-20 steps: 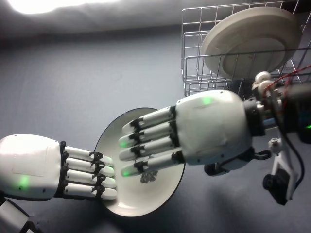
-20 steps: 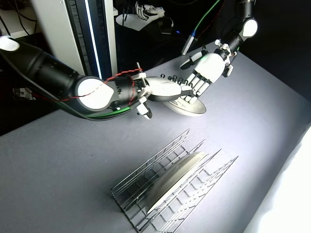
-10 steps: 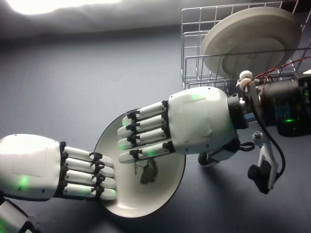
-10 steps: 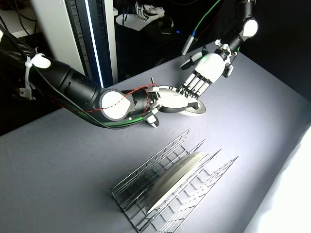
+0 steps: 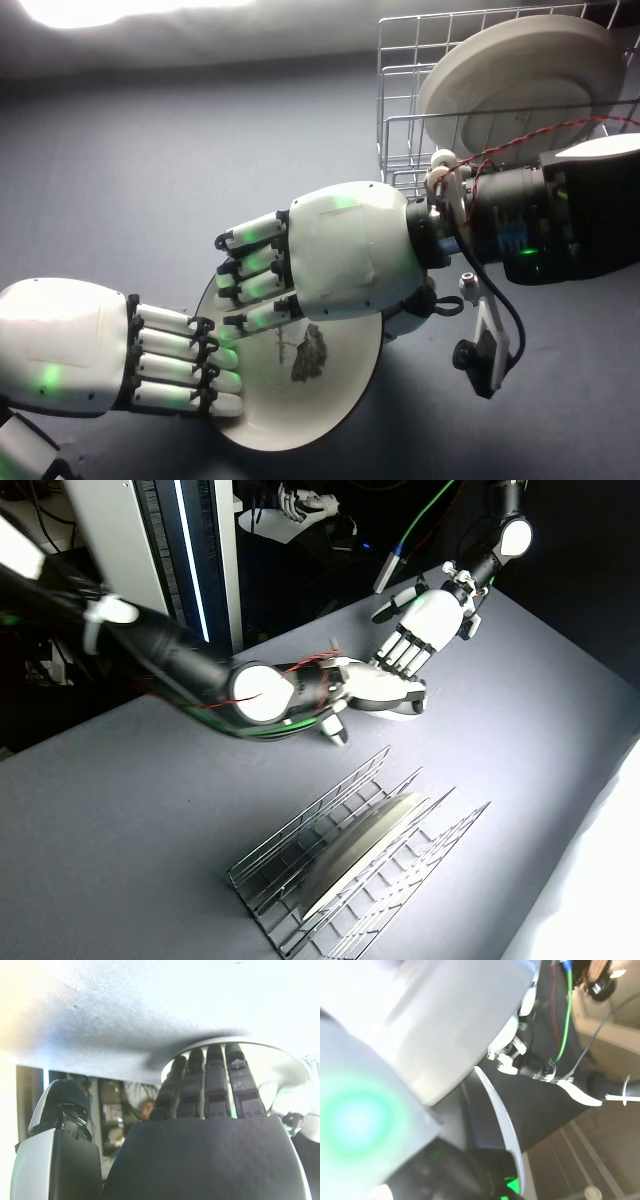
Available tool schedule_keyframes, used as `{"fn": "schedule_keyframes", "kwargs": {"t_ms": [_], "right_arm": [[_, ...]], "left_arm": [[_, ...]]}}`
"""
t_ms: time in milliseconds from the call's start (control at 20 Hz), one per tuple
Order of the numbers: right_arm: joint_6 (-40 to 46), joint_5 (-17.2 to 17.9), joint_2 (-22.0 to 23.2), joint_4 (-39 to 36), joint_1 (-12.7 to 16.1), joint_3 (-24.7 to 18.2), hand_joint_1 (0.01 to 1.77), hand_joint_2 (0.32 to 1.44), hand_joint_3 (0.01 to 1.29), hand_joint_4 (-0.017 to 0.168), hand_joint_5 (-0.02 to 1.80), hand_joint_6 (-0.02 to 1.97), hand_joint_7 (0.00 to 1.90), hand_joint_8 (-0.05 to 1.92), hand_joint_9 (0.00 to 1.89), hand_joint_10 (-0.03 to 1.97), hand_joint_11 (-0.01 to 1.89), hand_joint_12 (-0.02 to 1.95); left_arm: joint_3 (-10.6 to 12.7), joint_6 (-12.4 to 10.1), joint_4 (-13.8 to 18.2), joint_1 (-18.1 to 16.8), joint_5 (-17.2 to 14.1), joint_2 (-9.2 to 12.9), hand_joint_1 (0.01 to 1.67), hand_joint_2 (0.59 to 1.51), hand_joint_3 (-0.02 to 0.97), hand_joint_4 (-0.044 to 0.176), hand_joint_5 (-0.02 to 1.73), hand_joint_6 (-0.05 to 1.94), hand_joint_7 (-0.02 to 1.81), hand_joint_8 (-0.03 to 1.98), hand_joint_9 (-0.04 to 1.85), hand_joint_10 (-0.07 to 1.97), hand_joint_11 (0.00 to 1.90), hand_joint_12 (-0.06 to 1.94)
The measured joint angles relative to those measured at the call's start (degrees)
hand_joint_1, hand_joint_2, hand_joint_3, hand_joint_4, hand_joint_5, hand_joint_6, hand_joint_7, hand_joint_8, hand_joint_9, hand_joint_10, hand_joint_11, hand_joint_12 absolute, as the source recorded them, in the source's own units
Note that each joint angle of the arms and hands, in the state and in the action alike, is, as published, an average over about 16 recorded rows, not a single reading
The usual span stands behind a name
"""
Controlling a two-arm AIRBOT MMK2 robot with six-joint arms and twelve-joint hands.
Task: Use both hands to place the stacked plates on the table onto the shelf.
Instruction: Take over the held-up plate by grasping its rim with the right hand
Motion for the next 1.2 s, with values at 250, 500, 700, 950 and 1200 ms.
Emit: {"fn": "schedule_keyframes", "kwargs": {"t_ms": [250,500,700,950,1200], "right_arm": [[-0.57,-1.07,-1.05,0.93,0.41,0.25,1.09,0.89,0.01,0.005,0.43,0.04,0.46,0.03,0.42,0.11,0.04,1.28],[-0.90,-1.18,-0.86,1.96,0.49,0.08,1.08,0.91,0.01,0.006,0.52,0.04,0.58,0.03,0.52,0.14,0.05,1.41],[-1.10,-1.10,-0.25,2.66,0.62,-0.56,1.11,0.92,0.01,0.006,0.52,0.03,0.58,0.03,0.52,0.13,0.05,1.40],[-1.28,-1.06,0.73,3.63,0.82,-1.86,1.14,0.91,0.01,0.006,0.47,0.03,0.52,0.03,0.47,0.12,0.03,1.38],[-1.43,-1.20,1.70,4.43,1.16,-3.54,1.16,0.90,0.01,0.006,0.43,0.02,0.46,0.02,0.43,0.09,0.02,1.34]], "left_arm": [[-0.01,0.00,0.16,-0.06,-0.25,-0.07,0.02,1.143,0.013,-0.011,0.02,-0.03,0.06,-0.01,0.06,-0.02,0.02,0.06],[-0.03,-0.02,0.29,-0.07,-0.41,-0.09,0.02,1.139,0.012,-0.011,0.02,-0.03,0.06,-0.01,0.06,-0.01,0.02,0.07],[-0.07,0.00,0.37,-0.07,-0.42,-0.07,0.02,1.139,0.011,-0.011,0.02,-0.03,0.05,-0.01,0.06,-0.02,0.02,0.07],[-0.20,0.03,0.52,-0.07,-0.46,0.00,0.02,1.138,0.012,-0.011,0.02,-0.03,0.05,-0.01,0.06,-0.02,0.02,0.07],[-0.31,0.06,0.69,-0.07,-0.59,0.08,0.02,1.139,0.012,-0.011,0.03,-0.03,0.06,-0.01,0.06,-0.02,0.02,0.06]]}}
